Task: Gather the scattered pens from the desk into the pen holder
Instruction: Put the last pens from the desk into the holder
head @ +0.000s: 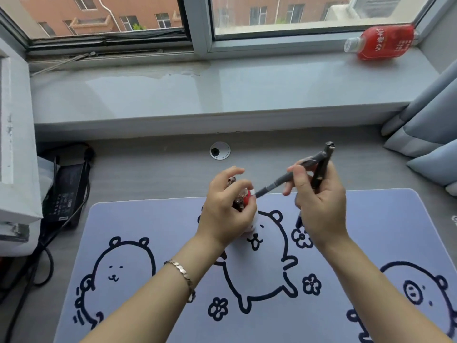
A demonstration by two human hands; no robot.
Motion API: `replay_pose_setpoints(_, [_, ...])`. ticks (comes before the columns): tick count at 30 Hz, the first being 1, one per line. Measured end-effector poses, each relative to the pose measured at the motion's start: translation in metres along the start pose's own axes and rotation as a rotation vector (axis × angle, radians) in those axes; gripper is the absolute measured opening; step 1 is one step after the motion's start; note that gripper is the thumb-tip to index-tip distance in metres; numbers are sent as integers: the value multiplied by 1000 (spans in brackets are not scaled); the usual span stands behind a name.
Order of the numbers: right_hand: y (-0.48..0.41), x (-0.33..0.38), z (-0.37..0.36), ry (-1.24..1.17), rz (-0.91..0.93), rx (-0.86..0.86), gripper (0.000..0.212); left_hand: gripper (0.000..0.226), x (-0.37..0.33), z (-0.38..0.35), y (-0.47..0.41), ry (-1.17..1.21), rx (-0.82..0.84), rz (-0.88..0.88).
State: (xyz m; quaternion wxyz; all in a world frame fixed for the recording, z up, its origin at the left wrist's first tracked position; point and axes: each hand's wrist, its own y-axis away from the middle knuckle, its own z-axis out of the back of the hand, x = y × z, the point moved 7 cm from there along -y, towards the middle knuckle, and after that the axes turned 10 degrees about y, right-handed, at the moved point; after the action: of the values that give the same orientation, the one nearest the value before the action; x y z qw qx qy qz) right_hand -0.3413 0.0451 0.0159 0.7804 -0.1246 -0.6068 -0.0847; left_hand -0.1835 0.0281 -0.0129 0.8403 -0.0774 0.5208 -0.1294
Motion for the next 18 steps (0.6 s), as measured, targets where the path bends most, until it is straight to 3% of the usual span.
replay_pose_setpoints(4, [-2,-6,-25,48,63,117,6,23,5,1,2,47,-28,11])
replay_pose_setpoints(8, [-8,-15,-50,336,169,296,9,30,11,-2,4,42,-8,57])
replay_pose_setpoints(10, [-9,-20,-52,433,188,277,10,39,9,-3,4,37,46,78])
replay_pose_setpoints(12, [-10,-16,-47,413,238,200,18,62,9,-3,4,11,159,92])
replay_pose_setpoints(15, [-8,2,-46,374,430,159,19,89,15,4,9,-56,229,110])
replay_pose_setpoints(18, [-9,1,-46,502,536,126,10,104,31,11,19,42,222,293])
